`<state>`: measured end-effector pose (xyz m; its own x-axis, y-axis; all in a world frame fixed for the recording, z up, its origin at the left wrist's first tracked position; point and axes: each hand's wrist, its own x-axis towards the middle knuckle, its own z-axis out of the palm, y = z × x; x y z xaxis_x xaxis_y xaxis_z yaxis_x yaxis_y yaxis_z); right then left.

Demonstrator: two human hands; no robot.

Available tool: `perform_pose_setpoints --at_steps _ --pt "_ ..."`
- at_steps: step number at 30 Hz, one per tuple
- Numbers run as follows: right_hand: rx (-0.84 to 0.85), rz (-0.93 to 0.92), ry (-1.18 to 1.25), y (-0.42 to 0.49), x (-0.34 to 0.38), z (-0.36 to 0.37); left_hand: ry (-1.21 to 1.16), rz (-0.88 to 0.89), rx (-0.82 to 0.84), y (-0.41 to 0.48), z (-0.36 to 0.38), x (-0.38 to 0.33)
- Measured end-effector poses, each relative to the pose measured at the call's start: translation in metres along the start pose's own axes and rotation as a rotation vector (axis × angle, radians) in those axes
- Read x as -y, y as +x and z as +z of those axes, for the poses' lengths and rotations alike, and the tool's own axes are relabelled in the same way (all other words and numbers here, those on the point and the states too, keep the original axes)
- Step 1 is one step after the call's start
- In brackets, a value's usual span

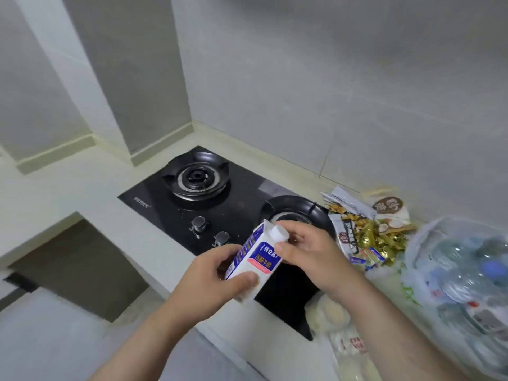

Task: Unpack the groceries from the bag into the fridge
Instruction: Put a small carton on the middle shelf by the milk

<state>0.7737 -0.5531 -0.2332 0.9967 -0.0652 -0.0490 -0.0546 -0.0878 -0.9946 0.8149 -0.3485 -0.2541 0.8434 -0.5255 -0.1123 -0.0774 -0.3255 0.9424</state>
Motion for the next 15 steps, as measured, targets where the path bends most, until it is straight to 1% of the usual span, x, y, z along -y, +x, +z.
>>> perform_pose_setpoints --at_steps 6,11,15 --pt "0.306 -0.076 0.020 0.021 0.009 0.073 -0.015 -0.079 -0.277 -0.067 -0.043 0.019" --pt "0.508 -0.038 0.007 0.021 0.005 0.123 -0.017 -0.140 -0.484 -0.129 -0.054 0.029" --pt "0.652 -0.046 -0.046 0.007 0.007 0.165 -0.049 -0.189 -0.640 -0.178 -0.055 0.037"
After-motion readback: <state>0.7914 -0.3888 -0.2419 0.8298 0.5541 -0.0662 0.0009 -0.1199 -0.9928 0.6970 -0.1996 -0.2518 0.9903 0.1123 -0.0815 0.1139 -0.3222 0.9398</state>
